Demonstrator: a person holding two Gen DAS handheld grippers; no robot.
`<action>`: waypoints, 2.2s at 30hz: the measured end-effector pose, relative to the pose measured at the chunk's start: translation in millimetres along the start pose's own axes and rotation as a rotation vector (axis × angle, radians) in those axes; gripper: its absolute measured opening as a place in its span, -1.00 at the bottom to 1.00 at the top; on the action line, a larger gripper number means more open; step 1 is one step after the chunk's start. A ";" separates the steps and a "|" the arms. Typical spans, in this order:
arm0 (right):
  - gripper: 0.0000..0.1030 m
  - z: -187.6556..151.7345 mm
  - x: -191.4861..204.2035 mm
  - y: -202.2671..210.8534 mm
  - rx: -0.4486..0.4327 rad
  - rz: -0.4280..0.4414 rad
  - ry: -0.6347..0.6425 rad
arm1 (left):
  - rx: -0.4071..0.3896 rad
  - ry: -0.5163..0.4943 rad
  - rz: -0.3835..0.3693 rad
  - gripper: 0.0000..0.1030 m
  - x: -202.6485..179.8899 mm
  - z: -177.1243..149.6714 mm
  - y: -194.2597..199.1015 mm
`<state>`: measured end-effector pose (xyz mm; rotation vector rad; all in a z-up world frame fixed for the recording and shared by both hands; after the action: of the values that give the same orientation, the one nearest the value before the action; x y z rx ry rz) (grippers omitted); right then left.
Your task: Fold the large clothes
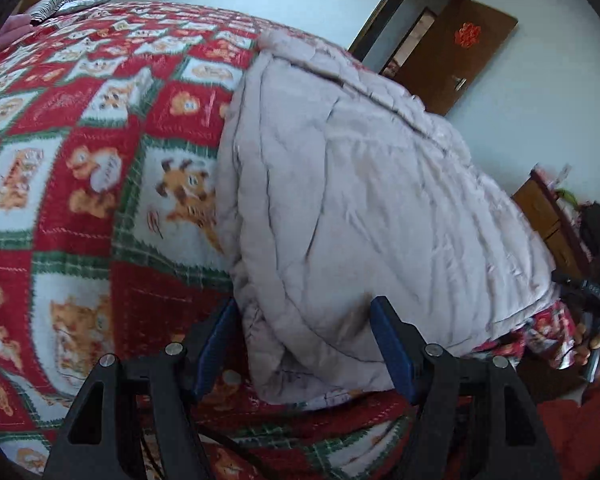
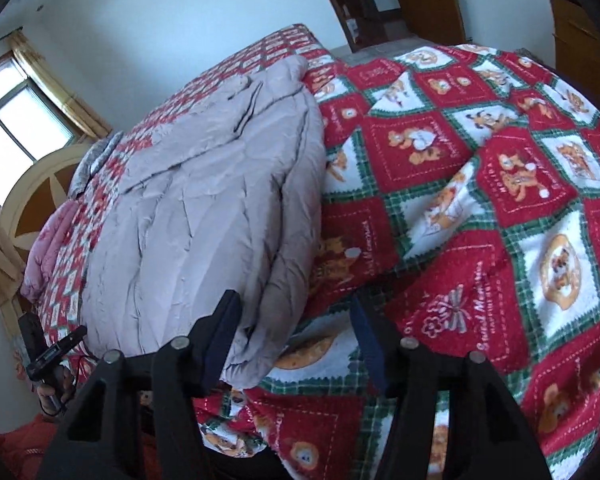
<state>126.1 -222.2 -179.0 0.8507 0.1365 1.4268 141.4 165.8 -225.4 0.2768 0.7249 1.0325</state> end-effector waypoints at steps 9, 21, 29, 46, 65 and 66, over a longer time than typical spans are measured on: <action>-0.48 -10.0 14.0 -12.2 0.003 0.034 0.092 | -0.055 0.088 -0.083 -0.57 -2.4 5.1 7.2; -0.39 -6.6 23.9 -21.5 -0.012 0.049 0.118 | -0.046 -0.002 -0.088 -0.45 -22.2 5.7 -6.6; -0.76 -1.1 41.5 3.4 -0.084 0.164 0.057 | -0.158 0.004 -0.198 -0.81 -34.6 38.5 28.7; -0.77 87.1 78.5 108.7 -0.328 0.396 -0.074 | -0.340 -0.086 -0.375 -0.81 -112.1 142.3 119.6; -0.77 258.0 30.4 -166.9 -0.354 0.022 -0.088 | -0.096 0.162 0.127 -0.74 0.4 265.9 -165.9; -0.77 254.5 21.9 -188.7 -0.330 -0.011 -0.100 | -0.066 0.181 0.150 -0.73 9.2 260.6 -181.9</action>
<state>425.0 -295.6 -100.7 0.6451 -0.1668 1.3466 441.1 113.0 -133.4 0.1840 0.8413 1.2329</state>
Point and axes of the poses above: each gripper's, at about its wrist camera, not at the fingertips, and y roughly against the way its jaws point, x to its left, z to its top, the point moved 8 cm from there along -y, roughly the way its jaws point, and after that the axes turned 15 degrees about -x, right-handed, at the moved point
